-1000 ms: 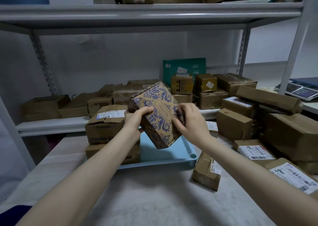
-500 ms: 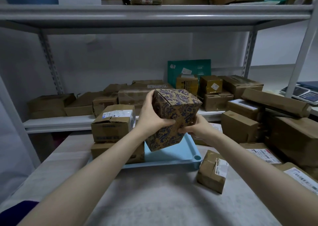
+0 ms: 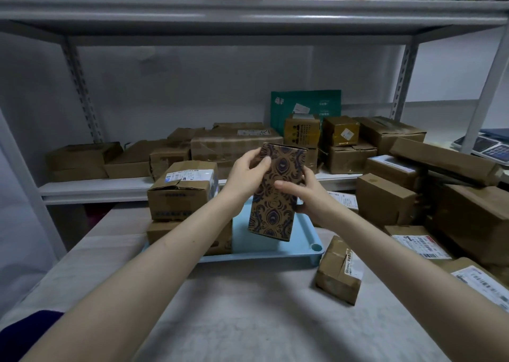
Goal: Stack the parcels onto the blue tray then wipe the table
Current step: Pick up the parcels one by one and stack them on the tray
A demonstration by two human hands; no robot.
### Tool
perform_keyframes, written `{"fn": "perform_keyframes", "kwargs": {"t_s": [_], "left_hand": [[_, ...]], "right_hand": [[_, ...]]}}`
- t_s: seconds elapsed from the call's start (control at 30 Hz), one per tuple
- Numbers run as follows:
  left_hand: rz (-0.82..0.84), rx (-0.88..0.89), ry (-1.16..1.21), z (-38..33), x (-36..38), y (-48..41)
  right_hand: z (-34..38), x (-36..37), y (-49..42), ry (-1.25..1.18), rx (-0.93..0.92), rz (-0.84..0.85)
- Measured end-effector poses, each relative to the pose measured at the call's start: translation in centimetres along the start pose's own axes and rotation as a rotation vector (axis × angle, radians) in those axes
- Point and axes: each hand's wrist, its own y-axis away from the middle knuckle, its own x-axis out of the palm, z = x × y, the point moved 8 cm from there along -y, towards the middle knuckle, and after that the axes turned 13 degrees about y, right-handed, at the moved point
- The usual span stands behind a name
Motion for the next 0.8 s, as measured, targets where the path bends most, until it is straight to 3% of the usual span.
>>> {"fn": "perform_keyframes", "kwargs": {"t_s": [0.1,0.23,0.33,0.43,0.5,0.6,0.7,0.8], "left_hand": [[-0.02,-0.003,-0.007,0.1,-0.4,-0.6],[-0.032,0.041,0.003,-0.5,0.0,-0.3],[0.022,0.066,0.003,-1.0,0.6,0.1],[0.07,0.082,-0.036,-0.8,0.7,0.4],[-0.038,0.059,-0.034,-0.3,-0.5,0.0],[-0.187,-0.125,-0.044,1.8,-2.7,-0.8],[-0.116,-0.402,0.02,4.3,-3.0,-0.1],[0.046,-0.524,0.115,5.5,-2.1,1.0]], "right_hand": [[0.2,-1.1,0.5,0.205,-0.061,-0.189],[2.1,-2.7,1.7,0.277,-0.158,-0.432],[2.5,-3.7,1.7,0.346,-0.182,-0.503],[1.5,-4.9,1.1,0.311,-0.101,-0.493],[0.5,-5.8,1.1,0.154,-0.025,-0.47],[-1.0,-6.2,1.0,-0.157,0.092,-0.378],[-2.0,-6.0,1.2,-0.367,0.167,-0.268],[-2.8,-5.3,1.2,-0.511,0.219,-0.162]]}}
